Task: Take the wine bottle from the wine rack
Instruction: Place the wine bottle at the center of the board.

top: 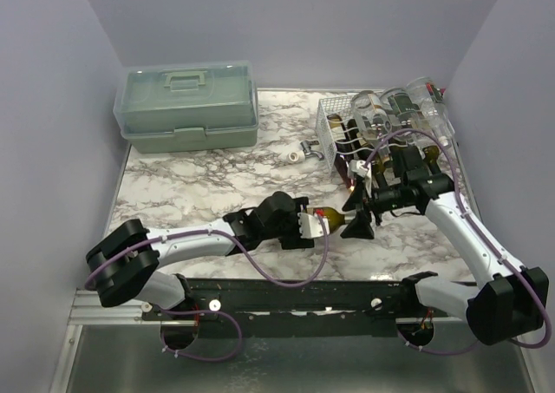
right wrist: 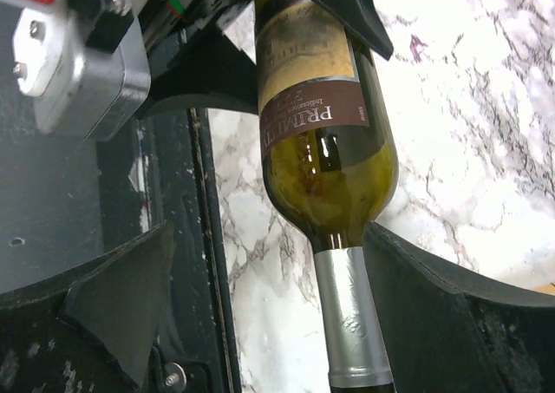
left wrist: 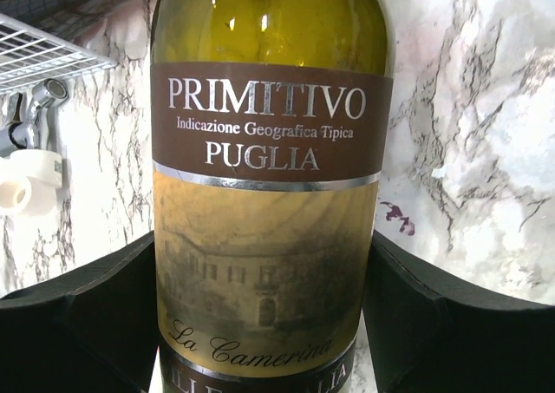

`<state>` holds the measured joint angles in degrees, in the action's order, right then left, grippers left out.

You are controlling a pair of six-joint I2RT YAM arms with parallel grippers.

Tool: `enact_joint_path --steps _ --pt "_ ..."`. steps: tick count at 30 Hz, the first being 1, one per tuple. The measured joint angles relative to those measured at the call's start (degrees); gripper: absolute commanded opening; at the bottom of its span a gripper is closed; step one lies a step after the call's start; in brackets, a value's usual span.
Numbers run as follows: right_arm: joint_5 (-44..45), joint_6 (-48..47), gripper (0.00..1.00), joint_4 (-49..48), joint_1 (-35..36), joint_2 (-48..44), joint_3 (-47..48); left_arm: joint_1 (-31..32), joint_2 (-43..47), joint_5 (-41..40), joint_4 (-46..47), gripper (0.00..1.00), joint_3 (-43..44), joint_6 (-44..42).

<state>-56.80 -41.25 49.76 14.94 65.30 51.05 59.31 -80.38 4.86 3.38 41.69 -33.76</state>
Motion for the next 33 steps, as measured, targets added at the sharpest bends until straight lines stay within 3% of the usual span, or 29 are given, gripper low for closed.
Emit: enact_joint_path --steps 10,17,21,24,29,33 --pt "-8.2 -0.2 0.94 3.9 -4.2 -0.6 4.2 0.0 5.8 -0.2 9.3 0.00 -8.0 13.2" --pt "-13.4 -3.5 0.94 12.0 -4.3 6.5 22.2 0.0 9.0 -0.6 12.5 0.00 -9.8 20.0" --pt "-16.3 -2.8 0.94 13.2 -4.3 6.8 26.6 0.0 12.5 -0.9 15.2 0.00 -11.8 23.9" --pt "-18.1 4.1 0.98 8.2 -4.3 5.1 26.0 0.0 14.8 -1.4 16.7 0.00 -13.3 25.9" --pt "-18.0 21.0 1.00 -9.7 -4.3 -0.8 20.7 0.0 17.7 -1.5 19.1 0.00 -15.7 28.3" --pt "-17.8 26.9 1.00 -16.6 -4.3 -1.4 20.7 0.0 18.5 -1.4 20.6 0.00 -16.3 30.4"
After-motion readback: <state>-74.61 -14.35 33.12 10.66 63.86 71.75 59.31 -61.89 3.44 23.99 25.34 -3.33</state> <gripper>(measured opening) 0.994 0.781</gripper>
